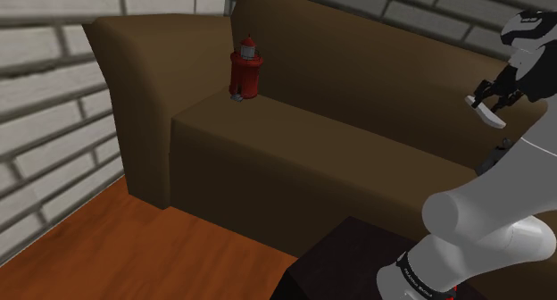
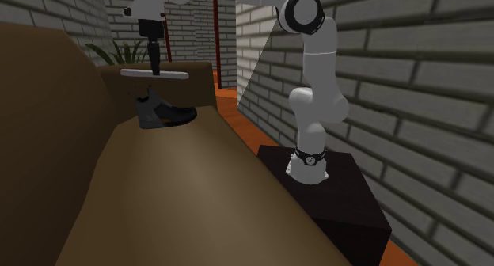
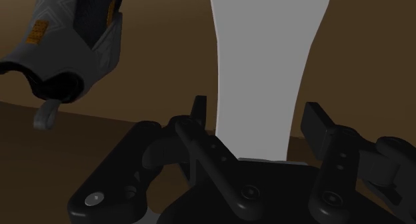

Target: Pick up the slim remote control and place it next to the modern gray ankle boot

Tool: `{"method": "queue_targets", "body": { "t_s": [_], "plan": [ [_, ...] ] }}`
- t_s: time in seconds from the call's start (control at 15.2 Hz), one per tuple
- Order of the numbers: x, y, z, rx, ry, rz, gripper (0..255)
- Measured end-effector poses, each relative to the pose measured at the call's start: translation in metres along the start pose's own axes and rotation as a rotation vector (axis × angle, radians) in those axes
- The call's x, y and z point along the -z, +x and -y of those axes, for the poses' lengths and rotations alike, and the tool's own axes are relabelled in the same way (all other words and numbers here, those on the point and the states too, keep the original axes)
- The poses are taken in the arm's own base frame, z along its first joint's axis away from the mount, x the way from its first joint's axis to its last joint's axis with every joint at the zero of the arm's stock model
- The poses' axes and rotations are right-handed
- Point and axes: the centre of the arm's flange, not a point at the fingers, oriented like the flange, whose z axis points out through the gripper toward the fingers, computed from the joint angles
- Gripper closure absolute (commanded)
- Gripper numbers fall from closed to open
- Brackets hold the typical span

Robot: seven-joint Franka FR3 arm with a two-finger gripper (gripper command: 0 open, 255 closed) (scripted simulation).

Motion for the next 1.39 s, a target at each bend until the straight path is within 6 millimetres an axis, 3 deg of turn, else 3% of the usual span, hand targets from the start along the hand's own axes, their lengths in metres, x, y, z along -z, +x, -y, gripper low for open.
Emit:
{"method": "queue_targets", "body": {
  "t_s": [0.33,1.39],
  "plan": [
    [-0.021,-0.004,-0.016,0.002,0.000,0.000,255],
    [-0.106,-0.010,-0.015,0.002,0.000,0.000,255]
  ]
}}
